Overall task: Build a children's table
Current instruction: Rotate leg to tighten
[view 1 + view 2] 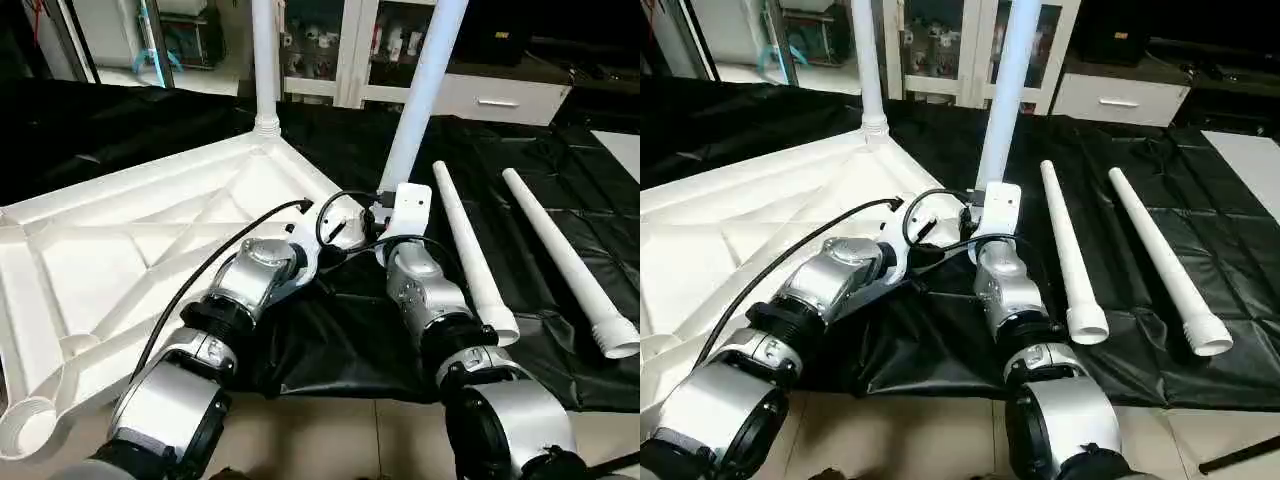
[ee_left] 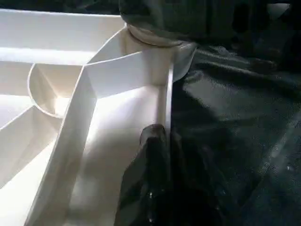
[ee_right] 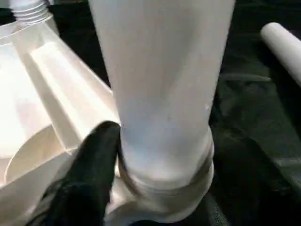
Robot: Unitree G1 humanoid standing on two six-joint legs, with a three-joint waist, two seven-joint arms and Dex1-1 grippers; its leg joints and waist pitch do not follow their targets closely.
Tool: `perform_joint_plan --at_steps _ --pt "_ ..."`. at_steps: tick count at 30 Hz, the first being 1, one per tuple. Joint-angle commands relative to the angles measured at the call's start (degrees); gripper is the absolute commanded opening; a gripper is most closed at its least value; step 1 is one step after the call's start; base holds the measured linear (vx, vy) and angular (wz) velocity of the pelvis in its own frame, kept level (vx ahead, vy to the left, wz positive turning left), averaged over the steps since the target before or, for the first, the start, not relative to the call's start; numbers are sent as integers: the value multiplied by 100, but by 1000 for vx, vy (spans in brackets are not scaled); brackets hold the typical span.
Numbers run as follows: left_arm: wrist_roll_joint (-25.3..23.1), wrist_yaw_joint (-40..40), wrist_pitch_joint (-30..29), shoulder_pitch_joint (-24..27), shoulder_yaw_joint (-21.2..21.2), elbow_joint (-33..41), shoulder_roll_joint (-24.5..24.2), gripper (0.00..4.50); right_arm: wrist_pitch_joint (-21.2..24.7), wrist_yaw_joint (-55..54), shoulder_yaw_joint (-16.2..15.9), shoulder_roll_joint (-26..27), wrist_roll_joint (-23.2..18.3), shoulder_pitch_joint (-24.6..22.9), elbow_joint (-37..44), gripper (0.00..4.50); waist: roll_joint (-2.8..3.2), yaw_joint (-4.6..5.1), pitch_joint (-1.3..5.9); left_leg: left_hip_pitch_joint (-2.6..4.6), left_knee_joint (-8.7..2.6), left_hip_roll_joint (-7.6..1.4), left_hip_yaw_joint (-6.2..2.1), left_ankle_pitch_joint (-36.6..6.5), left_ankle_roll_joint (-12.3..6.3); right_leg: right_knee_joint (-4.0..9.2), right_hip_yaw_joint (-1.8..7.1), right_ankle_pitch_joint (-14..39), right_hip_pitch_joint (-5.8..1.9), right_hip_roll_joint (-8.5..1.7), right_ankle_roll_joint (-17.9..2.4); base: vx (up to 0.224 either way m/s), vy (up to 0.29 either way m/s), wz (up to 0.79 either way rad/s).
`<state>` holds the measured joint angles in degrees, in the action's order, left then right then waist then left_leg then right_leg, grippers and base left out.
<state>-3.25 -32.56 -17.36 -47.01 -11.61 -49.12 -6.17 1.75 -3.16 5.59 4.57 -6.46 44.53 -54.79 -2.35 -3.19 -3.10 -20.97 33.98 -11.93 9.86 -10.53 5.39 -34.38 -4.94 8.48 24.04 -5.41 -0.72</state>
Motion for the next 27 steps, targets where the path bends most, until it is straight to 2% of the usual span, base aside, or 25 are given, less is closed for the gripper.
perform_joint_plan --at_steps 1,2,3,4,6,7,8,9,10,13,14,15,16,17,18,19,20,22,23,26,27 --pt "180 219 375 87 348 254 -17 0 44 208 -127 -48 47 -97 250 357 -17 -15 415 -10 -428 -64 23 -1051 -188 348 244 1253 -366 -262 -909 0 0 0" --pt "182 160 367 124 339 307 -45 0 84 270 -178 -111 63 -152 386 366 -18 16 439 0 -411 -64 21 -919 -196 337 240 1164 -364 -270 -946 0 0 0" --pt "189 42 356 192 311 409 -91 0 231 407 -231 -204 55 -233 589 366 111 9 438 24 -406 -62 9 -874 -194 315 247 1036 -365 -263 -1002 0 0 0" --pt "204 -93 311 270 287 528 -141 0 433 581 -265 -321 12 -330 840 377 34 45 444 20 -391 -64 26 -772 -273 297 249 715 -374 -227 -1109 0 0 0" --pt "225 -319 262 384 229 712 -211 0 830 996 -354 -541 -78 -475 1230 400 44 31 454 19 -377 -64 40 -611 -384 266 258 422 -383 -235 -1234 0 0 0" --pt "228 -369 257 406 213 749 -226 0 924 1105 -383 -594 -95 -503 1307 409 9 32 453 11 -376 -54 46 -614 -426 272 251 433 -395 -226 -1263 0 0 0" --pt "244 -612 216 508 130 918 -313 0 1223 1554 -486 -864 -131 -625 1618 415 23 9 442 7 -373 -57 43 -598 -487 286 252 504 -411 -241 -1287 0 0 0" --pt "255 -754 210 563 74 1012 -368 0 1371 1826 -543 -1008 -146 -684 1775 415 -14 7 435 12 -371 -59 53 -626 -531 301 252 553 -415 -231 -1275 0 0 0" --pt "285 -954 175 651 1 1153 -440 0 1545 2184 -625 -1199 -165 -757 1962 415 -19 -7 426 8 -370 -69 58 -651 -546 308 261 687 -396 -247 -1264 0 0 0" --pt "334 -1391 109 839 -177 1437 -607 0 1761 2963 -775 -1617 -266 -844 2243 415 -3 -25 413 25 -386 -87 49 -869 -437 353 255 1154 -380 -268 -1194 0 0 0" --pt "395 -1997 -33 1077 -433 1851 -837 0 2048 4064 -1060 -2104 -457 -946 2542 415 21 -46 409 40 -395 -111 34 -979 -377 351 257 1322 -375 -271 -1166 0 0 0" --pt "400 -2046 -40 1095 -453 1882 -855 0 2065 4153 -1082 -2142 -473 -953 2560 415 23 -50 413 42 -395 -121 30 -1013 -397 348 252 1273 -381 -255 -1163 0 0 0" --pt "400 -2046 -40 1095 -453 1882 -855 0 2065 4153 -1082 -2142 -473 -953 2560 415 14 -43 396 30 -390 -119 45 -1002 -403 347 262 1201 -352 -256 -1201 0 0 0" --pt "447 -2357 -125 1181 -574 2071 -958 0 2094 4684 -1199 -2371 -525 -975 2607 415 14 -48 400 54 -391 -113 47 -1061 -368 359 260 1286 -345 -257 -1207 0 0 0" --pt "466 -2504 -130 1212 -636 2145 -1004 0 2067 4971 -1255 -2480 -556 -986 2616 415 82 -62 404 55 -394 -119 35 -1099 -349 348 261 1287 -348 -267 -1234 0 0 0" --pt "483 -2663 -135 1236 -704 2215 -1045 0 2027 5297 -1314 -2602 -587 -993 2613 415 43 -59 395 59 -394 -129 45 -1192 -328 370 263 1317 -336 -260 -1244 0 0 0" --pt "477 -2821 -155 1257 -762 2304 -1082 0 2050 5681 -1387 -2756 -636 -1030 2703 415 41 -89 395 76 -391 -131 50 -1169 -316 368 267 1285 -327 -257 -1268 0 0 0" --pt "449 -2962 -165 1238 -818 2354 -1107 0 2058 6167 -1487 -2934 -672 -1057 2765 415 -14 -140 388 86 -392 -140 59 -1163 -340 370 272 1333 -322 -263 -1279 0 0 0" --pt "443 -3029 -188 1220 -853 2407 -1138 0 1985 6463 -1596 -3063 -627 -1055 2766 415 12 -185 400 93 -392 -144 52 -1114 -330 355 271 1305 -326 -270 -1268 0 0 0" --pt "431 -3097 -196 1143 -884 2423 -1185 0 1667 6764 -1852 -3200 -357 -908 2492 415 -45 -190 397 48 -387 -134 43 -1042 -314 344 265 1305 -345 -283 -1242 0 0 0" --pt "421 -3097 -174 1119 -884 2408 -1198 0 1579 6774 -1915 -3195 -266 -845 2377 415 -37 -189 398 42 -389 -132 36 -1030 -293 336 262 1338 -346 -285 -1235 0 0 0"
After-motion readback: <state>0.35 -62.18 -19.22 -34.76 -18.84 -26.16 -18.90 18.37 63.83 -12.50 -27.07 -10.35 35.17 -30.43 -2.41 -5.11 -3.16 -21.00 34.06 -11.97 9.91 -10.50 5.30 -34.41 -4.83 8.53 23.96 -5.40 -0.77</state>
